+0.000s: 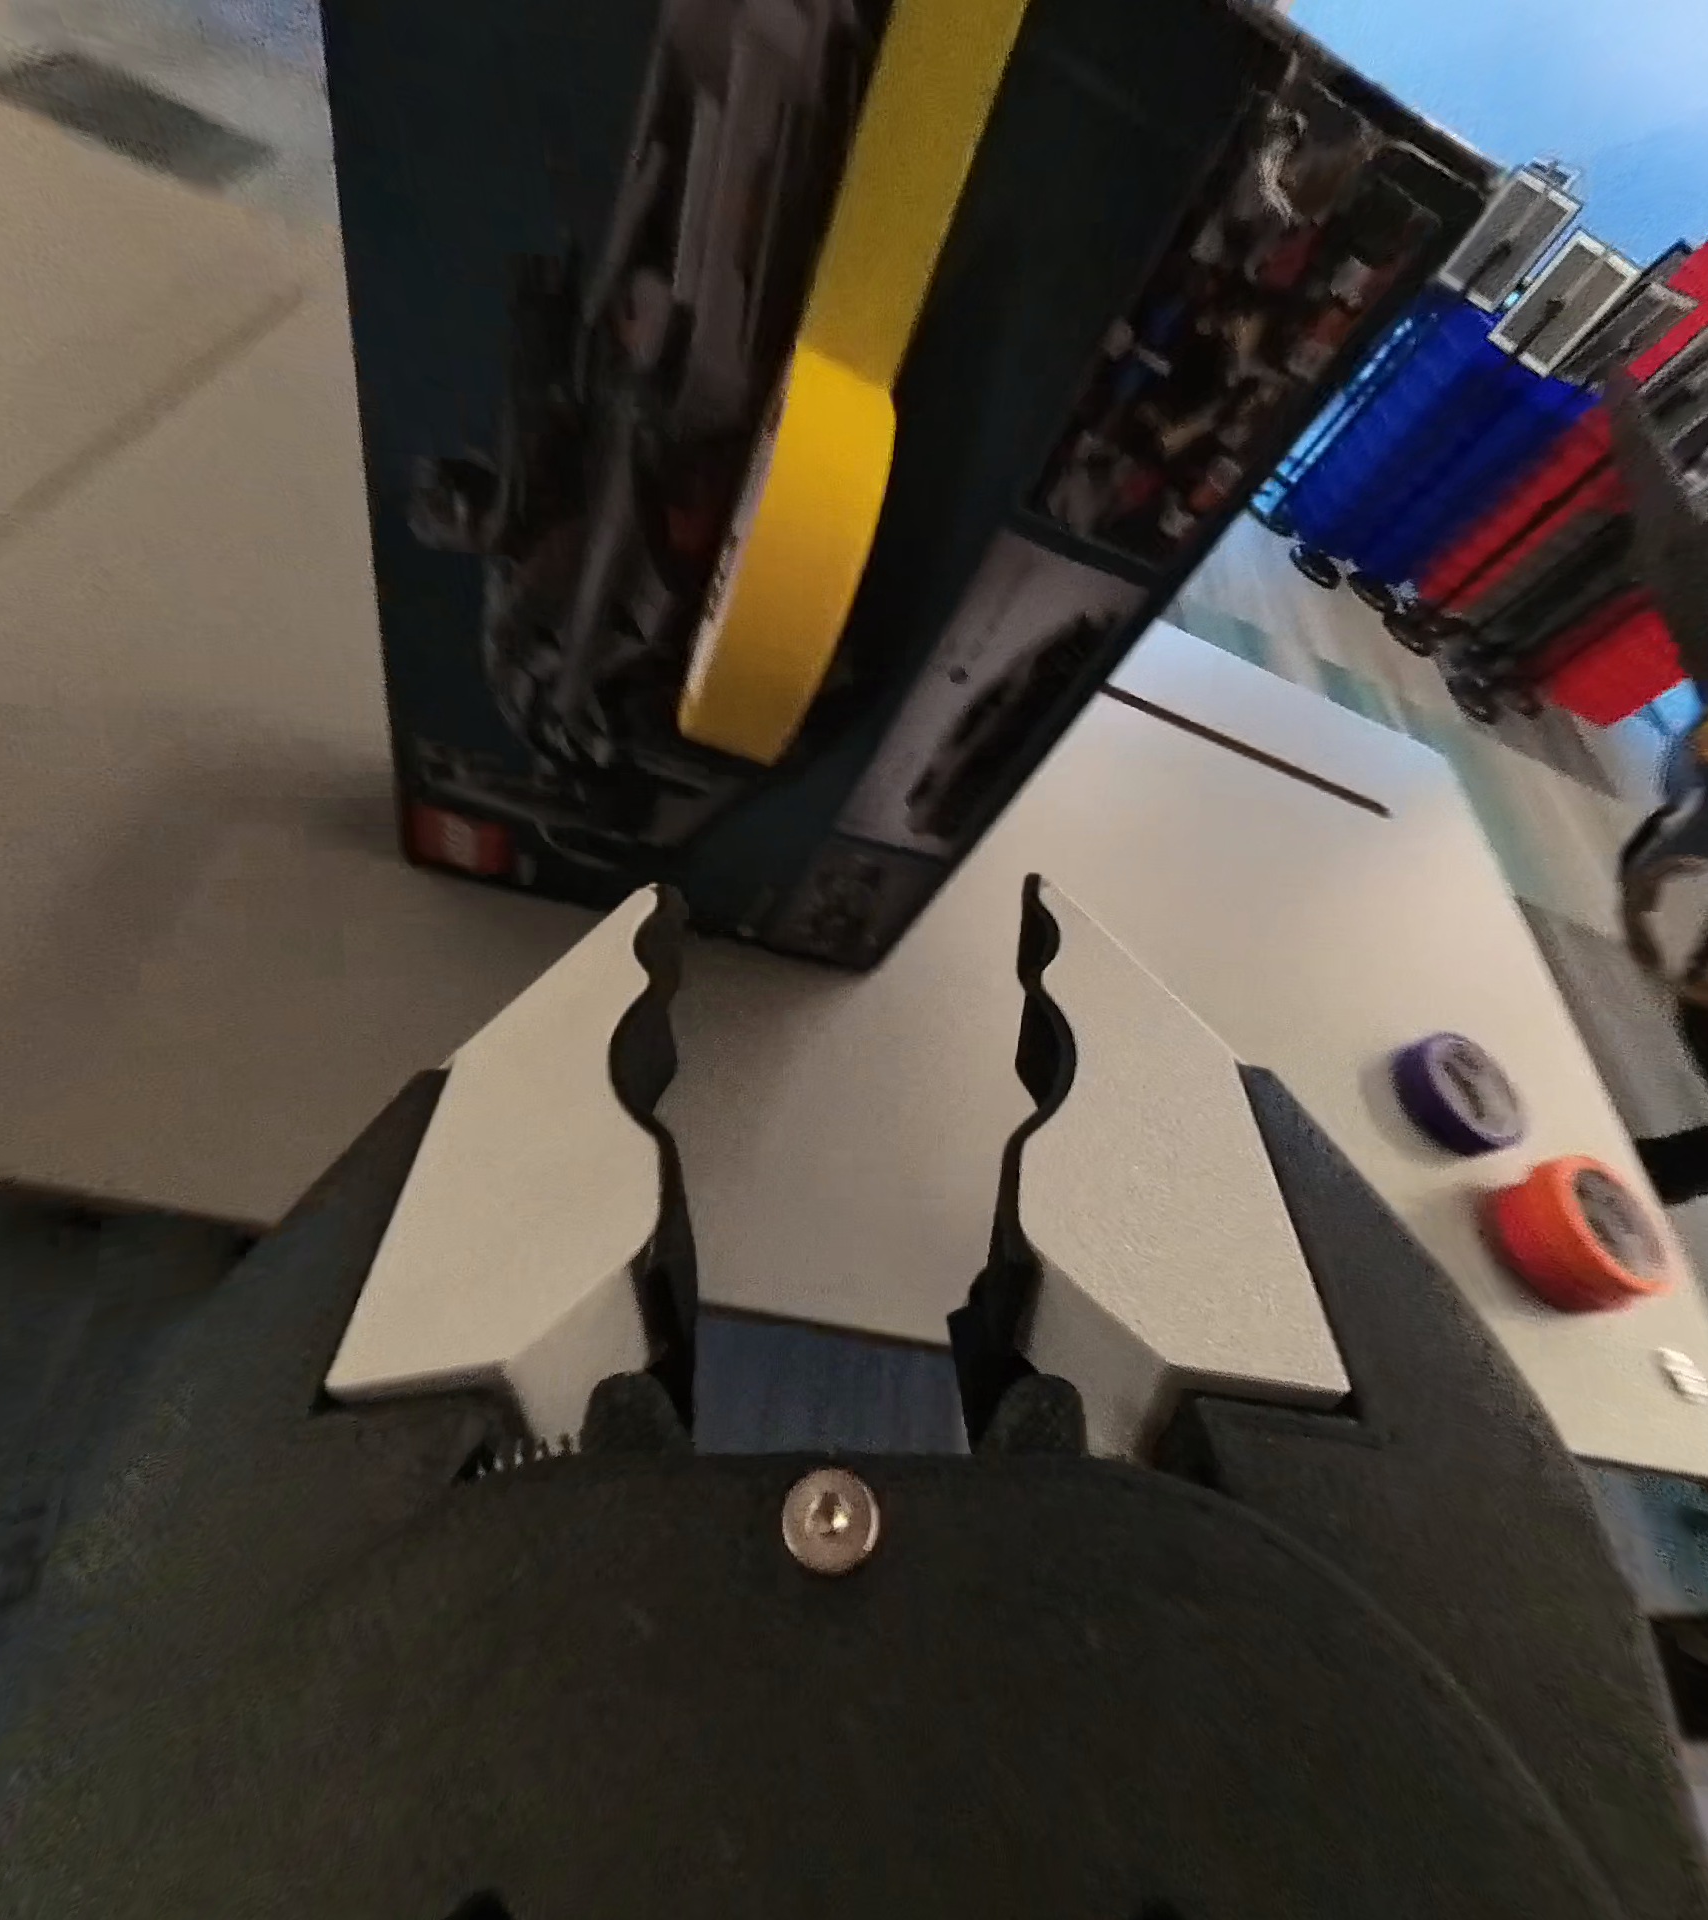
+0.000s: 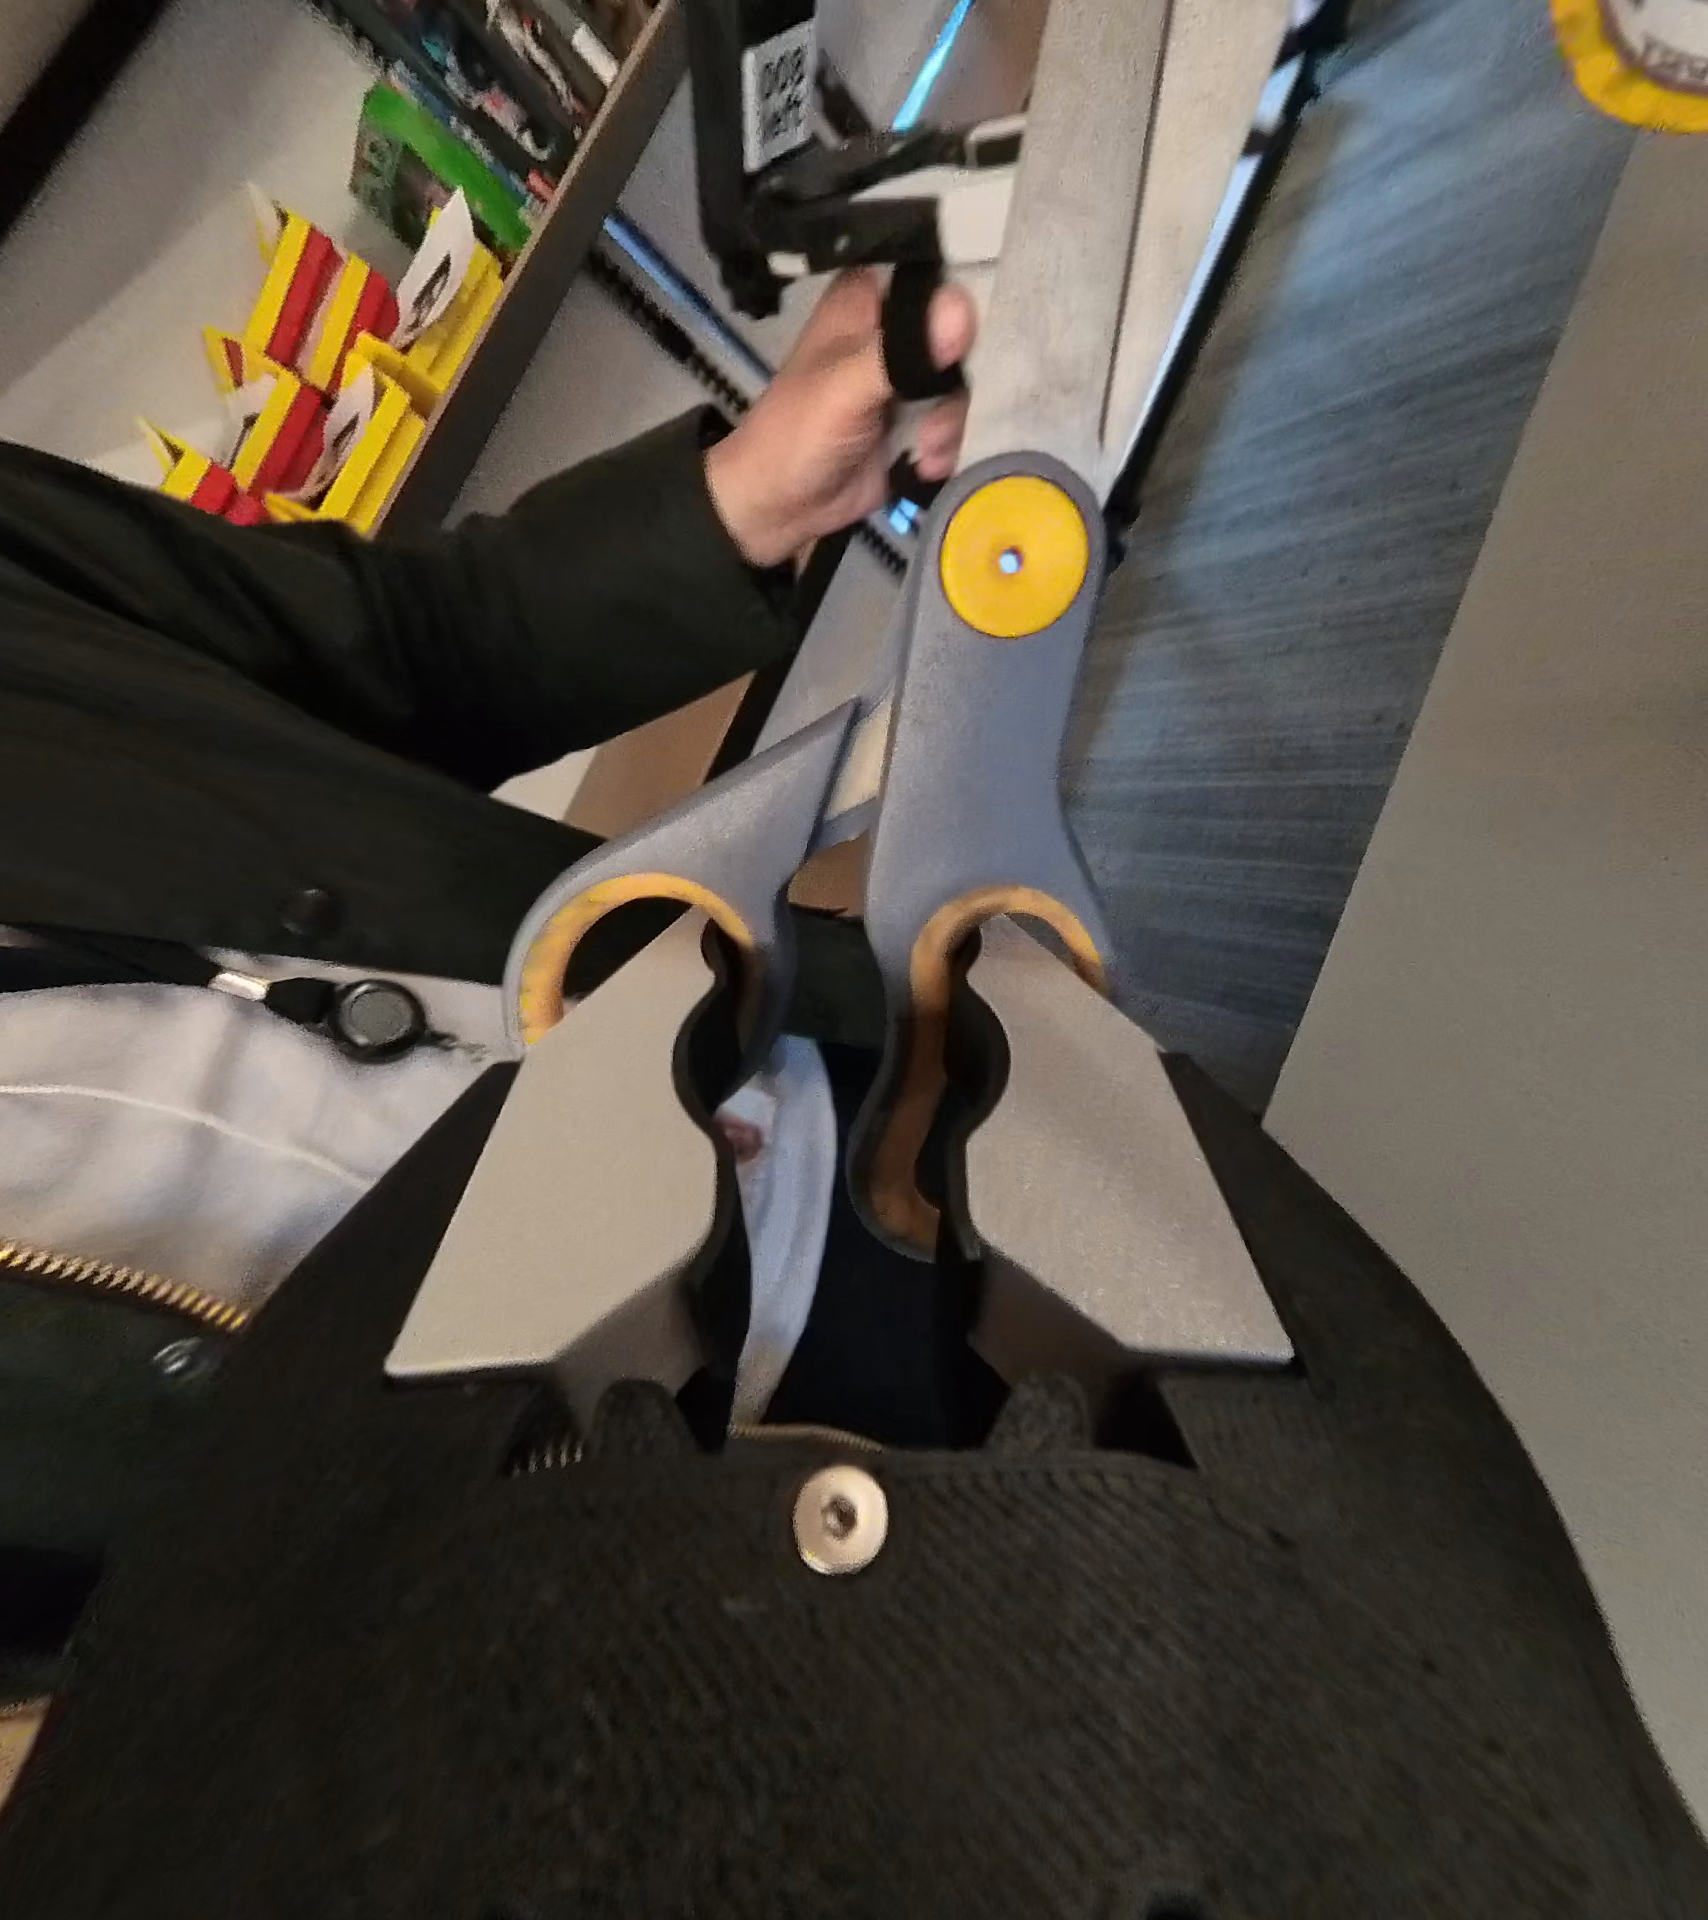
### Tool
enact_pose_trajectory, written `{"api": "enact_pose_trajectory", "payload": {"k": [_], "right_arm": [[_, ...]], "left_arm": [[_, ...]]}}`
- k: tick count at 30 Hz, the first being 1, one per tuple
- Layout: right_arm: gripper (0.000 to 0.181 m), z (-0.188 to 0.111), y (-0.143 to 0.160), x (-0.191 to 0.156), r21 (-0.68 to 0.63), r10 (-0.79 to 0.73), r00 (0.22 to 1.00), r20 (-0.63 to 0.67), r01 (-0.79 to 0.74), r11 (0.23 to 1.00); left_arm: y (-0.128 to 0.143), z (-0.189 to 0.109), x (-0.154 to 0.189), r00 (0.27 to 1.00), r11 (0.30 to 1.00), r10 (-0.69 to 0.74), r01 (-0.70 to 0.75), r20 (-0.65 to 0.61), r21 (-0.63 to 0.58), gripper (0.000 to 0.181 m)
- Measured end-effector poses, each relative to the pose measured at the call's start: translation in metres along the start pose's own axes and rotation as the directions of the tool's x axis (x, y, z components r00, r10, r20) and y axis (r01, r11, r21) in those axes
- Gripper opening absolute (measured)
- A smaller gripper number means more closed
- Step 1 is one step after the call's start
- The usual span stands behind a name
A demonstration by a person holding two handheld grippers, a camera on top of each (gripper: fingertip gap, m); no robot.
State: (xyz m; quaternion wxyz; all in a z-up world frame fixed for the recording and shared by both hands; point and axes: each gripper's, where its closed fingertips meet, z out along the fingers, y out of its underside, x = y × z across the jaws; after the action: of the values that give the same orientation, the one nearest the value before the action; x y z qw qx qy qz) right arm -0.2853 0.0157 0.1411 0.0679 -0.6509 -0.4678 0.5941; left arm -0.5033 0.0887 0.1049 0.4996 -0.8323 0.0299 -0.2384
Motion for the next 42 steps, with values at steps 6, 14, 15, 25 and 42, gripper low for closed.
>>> {"api": "enact_pose_trajectory", "payload": {"k": [6,14,15,25,42], "right_arm": [[0.034,0.007,-0.038,-0.008,-0.122,0.074,0.987,0.140,-0.057,0.991],[0.034,0.018,-0.055,0.032,-0.146,0.225,0.969,0.103,-0.209,0.967],[0.034,0.019,-0.054,0.039,-0.154,0.236,0.969,0.076,-0.222,0.963],[0.034,0.021,-0.067,0.056,-0.217,0.223,0.973,-0.061,-0.231,0.949],[0.034,0.023,-0.083,0.073,-0.341,0.123,0.970,-0.211,-0.190,0.921]], "left_arm": [[-0.034,0.052,-0.015,0.993,0.990,0.120,-0.118,-0.020,0.077,0.073],[-0.030,0.088,-0.006,0.940,0.942,0.329,-0.320,-0.089,0.101,0.052],[-0.029,0.089,-0.005,0.932,0.934,0.351,-0.342,-0.092,0.104,0.048],[-0.035,0.088,-0.005,0.906,0.901,0.421,-0.412,-0.050,0.134,0.027],[-0.039,0.077,-0.003,0.906,0.906,0.418,-0.411,-0.064,0.102,0.027]]}}
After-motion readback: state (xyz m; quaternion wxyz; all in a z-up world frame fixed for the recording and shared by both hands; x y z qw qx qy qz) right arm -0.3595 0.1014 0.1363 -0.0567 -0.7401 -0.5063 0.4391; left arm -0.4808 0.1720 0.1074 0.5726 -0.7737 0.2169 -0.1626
